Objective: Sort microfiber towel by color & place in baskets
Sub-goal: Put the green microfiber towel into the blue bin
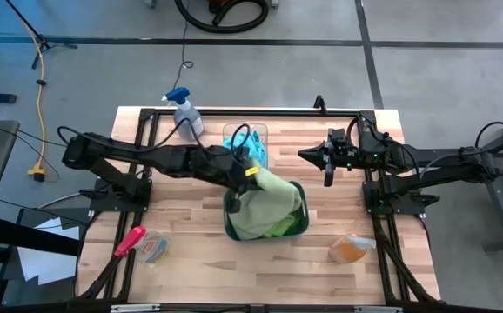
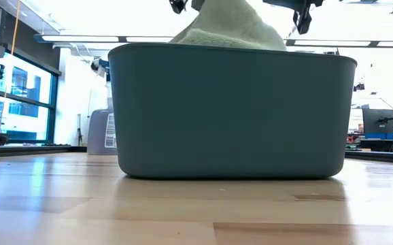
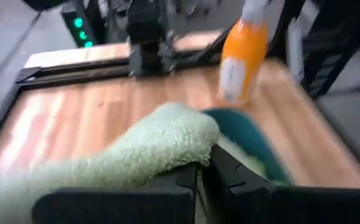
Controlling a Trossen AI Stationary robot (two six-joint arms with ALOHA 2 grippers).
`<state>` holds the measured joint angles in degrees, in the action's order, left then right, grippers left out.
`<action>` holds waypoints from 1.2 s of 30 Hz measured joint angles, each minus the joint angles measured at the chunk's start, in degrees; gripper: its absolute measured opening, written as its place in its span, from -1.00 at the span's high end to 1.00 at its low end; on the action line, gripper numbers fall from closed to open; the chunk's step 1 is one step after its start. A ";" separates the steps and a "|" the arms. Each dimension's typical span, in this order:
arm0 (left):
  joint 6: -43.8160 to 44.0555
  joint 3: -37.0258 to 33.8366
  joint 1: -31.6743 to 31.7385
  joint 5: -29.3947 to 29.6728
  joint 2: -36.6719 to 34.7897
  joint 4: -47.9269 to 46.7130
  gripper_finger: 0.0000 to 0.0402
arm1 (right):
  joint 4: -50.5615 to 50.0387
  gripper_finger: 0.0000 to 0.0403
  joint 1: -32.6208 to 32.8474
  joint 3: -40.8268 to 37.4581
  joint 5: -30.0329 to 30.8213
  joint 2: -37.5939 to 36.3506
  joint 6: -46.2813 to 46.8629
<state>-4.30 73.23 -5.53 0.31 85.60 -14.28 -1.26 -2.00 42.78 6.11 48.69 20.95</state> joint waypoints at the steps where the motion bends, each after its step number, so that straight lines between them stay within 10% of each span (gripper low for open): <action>1: -1.56 0.78 -0.15 1.17 0.12 -1.86 1.00 | 0.00 1.00 0.00 0.00 0.39 0.00 -0.02; 17: -16.09 24.51 -2.44 -2.19 21.72 -25.70 1.00 | 0.42 1.00 -0.02 0.00 4.38 -0.01 0.26; 28: -5.80 25.12 -2.47 -13.36 29.37 -28.41 1.00 | 0.22 1.00 -0.02 0.00 5.29 -0.01 1.11; 36: -28.05 21.04 -3.19 -5.75 29.83 -30.79 1.00 | 0.17 1.00 -0.02 0.00 5.27 0.00 1.11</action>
<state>-32.35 94.27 -8.72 -5.44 115.43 -45.07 -1.08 -2.02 42.78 11.38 48.69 22.06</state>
